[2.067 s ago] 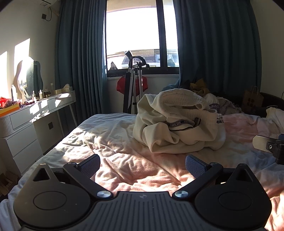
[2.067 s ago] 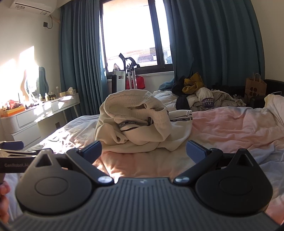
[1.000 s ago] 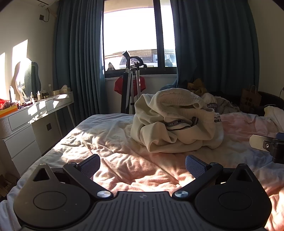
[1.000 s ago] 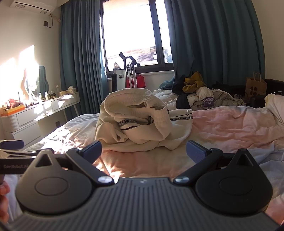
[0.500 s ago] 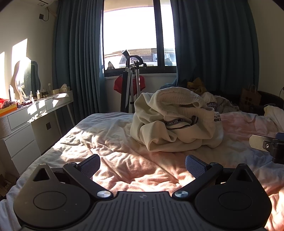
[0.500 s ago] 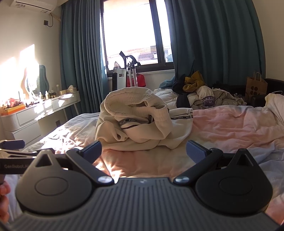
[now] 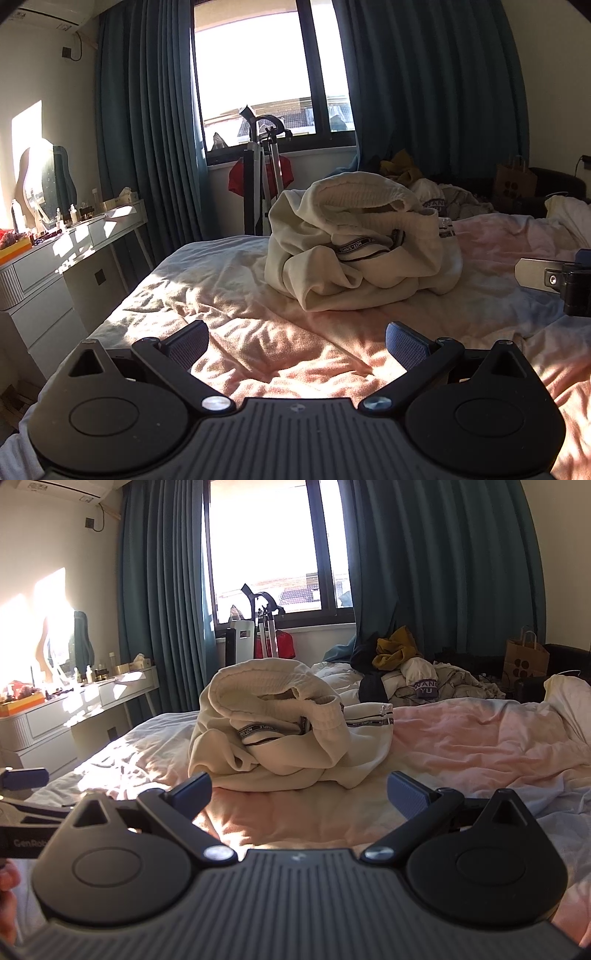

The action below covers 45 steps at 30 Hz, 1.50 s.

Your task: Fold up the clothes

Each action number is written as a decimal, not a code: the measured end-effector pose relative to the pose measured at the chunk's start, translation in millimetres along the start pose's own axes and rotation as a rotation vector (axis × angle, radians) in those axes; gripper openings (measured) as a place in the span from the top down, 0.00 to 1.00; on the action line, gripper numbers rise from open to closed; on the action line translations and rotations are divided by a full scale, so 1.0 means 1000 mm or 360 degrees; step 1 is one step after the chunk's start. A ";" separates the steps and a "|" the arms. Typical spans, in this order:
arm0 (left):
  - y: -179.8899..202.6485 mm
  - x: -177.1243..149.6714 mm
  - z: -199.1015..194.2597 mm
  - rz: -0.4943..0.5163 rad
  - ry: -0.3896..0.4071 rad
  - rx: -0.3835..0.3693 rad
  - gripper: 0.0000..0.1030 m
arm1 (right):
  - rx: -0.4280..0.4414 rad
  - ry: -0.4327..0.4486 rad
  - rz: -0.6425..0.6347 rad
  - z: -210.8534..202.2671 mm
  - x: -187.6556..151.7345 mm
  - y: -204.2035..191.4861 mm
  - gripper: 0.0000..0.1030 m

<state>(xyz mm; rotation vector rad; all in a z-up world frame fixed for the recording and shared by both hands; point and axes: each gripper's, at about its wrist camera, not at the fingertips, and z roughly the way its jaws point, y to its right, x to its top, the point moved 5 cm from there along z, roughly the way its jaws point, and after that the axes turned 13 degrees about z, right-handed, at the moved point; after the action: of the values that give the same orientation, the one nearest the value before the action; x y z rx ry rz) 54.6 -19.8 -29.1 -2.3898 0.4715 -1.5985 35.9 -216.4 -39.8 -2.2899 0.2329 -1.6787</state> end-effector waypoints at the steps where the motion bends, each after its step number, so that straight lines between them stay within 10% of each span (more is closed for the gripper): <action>1: 0.001 0.003 0.003 0.0009 -0.0002 -0.0012 0.00 | -0.0009 0.0007 -0.0003 0.000 0.000 0.000 0.00; 28: 0.102 0.157 0.253 0.0707 0.0097 0.0157 0.08 | -0.0151 -0.0125 0.0358 0.068 -0.010 0.069 0.00; 34: 0.112 0.172 0.288 0.0636 0.0151 0.0117 0.30 | -0.0142 -0.0188 0.0581 0.087 -0.022 0.095 0.00; 39: 0.109 0.194 0.278 0.0509 0.0237 0.0078 0.85 | -0.0139 -0.0200 0.0581 0.095 -0.031 0.096 0.00; 45: 0.101 0.212 0.231 0.0495 0.0350 -0.0002 0.93 | -0.0088 -0.0153 0.0552 0.093 -0.028 0.090 0.00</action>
<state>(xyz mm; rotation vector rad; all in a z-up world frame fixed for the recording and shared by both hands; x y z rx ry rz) 329.2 -192.2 27.4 -2.0251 0.8391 -1.7156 119.2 -280.6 -120.7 -2.2059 0.6225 -1.4000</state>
